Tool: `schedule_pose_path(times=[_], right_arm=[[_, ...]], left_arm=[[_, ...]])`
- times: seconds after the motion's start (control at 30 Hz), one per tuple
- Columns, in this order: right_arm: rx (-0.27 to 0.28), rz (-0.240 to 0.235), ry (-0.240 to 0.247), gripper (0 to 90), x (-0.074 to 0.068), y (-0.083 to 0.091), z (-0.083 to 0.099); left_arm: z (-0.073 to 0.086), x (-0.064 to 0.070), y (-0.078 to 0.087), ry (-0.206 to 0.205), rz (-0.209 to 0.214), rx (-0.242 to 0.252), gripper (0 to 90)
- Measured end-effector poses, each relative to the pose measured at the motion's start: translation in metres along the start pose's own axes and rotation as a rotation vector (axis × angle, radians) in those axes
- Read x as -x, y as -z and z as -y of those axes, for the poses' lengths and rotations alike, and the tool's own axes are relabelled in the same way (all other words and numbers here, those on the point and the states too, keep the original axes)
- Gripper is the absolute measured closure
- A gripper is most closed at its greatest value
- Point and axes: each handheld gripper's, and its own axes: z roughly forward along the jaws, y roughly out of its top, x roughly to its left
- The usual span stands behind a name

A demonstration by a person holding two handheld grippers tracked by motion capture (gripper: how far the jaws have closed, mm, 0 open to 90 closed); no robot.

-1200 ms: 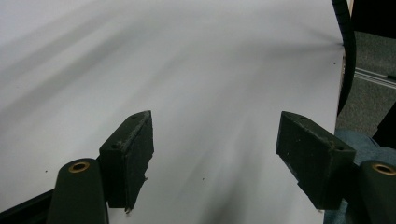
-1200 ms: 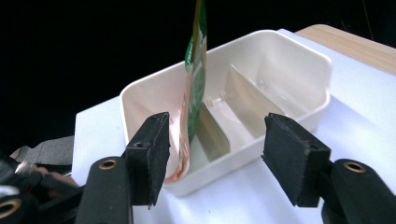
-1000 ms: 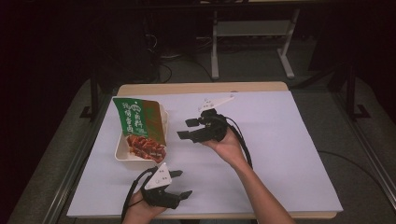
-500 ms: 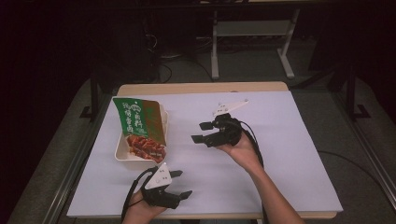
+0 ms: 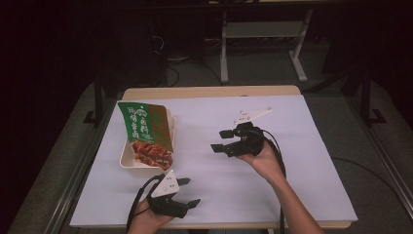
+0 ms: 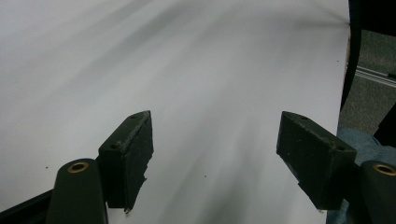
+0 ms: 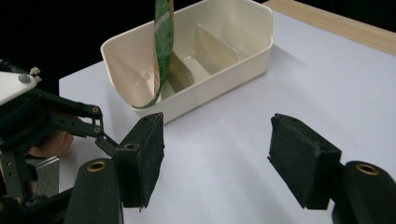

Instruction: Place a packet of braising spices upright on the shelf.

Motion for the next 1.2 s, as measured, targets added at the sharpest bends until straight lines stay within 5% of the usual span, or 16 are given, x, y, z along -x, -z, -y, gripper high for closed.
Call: schedule_pose_path(times=[1.2], right_arm=[[-0.024,0.060,-0.098,29.2,0.017,0.043,0.062]], left_arm=[[0.000,-0.001,0.000,0.008,0.000,-0.002,26.5]])
